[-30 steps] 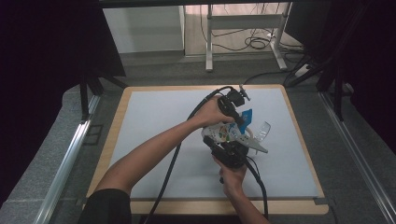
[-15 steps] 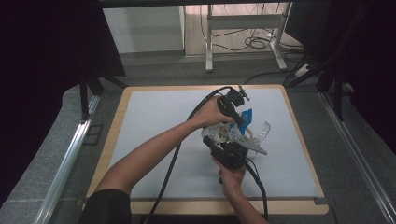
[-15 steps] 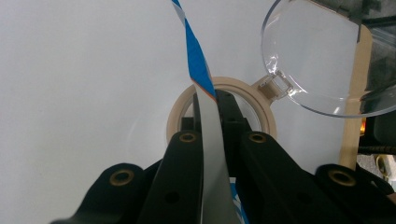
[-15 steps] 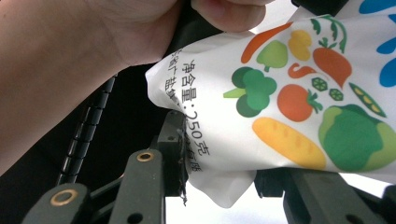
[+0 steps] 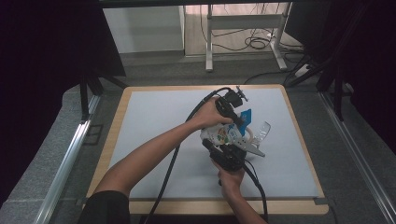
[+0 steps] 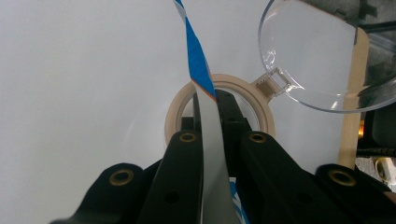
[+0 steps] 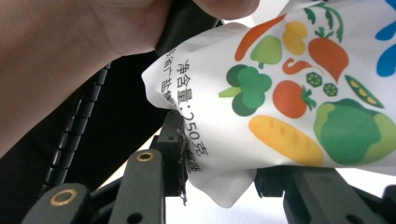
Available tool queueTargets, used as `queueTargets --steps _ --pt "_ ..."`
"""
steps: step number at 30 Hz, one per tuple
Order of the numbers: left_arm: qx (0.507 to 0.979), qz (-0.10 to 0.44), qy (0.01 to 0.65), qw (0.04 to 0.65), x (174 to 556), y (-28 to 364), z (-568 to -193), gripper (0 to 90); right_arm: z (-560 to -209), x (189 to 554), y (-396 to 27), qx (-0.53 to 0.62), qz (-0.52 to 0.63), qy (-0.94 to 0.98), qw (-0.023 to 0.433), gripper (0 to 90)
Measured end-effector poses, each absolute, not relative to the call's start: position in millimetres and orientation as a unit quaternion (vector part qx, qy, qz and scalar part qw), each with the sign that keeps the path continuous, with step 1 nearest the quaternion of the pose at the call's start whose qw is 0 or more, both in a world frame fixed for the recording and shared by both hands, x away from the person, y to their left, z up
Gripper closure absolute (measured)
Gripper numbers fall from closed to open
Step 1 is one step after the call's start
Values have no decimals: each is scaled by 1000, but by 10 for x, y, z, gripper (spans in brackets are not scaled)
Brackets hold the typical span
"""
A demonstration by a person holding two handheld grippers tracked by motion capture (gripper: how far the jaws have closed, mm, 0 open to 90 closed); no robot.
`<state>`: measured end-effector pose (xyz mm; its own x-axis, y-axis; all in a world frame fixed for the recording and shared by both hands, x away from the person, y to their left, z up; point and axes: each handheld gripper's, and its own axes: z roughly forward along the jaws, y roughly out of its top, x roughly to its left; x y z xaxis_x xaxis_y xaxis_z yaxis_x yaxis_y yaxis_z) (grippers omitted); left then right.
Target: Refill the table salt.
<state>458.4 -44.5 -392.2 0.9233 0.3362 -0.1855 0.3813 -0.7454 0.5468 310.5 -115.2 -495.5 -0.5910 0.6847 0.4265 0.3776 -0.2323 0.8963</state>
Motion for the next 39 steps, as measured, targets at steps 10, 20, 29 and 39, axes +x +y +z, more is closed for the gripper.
queueTargets --steps 10,20,29,39 --pt "930 -43 196 309 4561 -383 -3956 894 -5063 3087 -1139 438 636 624 123 616" --pt "925 -47 198 321 4523 -341 -3961 893 -5133 3075 -1160 439 623 637 121 606" --pt "924 -47 195 326 4490 -265 -3950 893 -5191 3066 -1185 445 599 655 118 591" --pt "921 -47 199 333 4452 -188 -3961 892 -5239 3085 -1217 454 561 683 114 569"
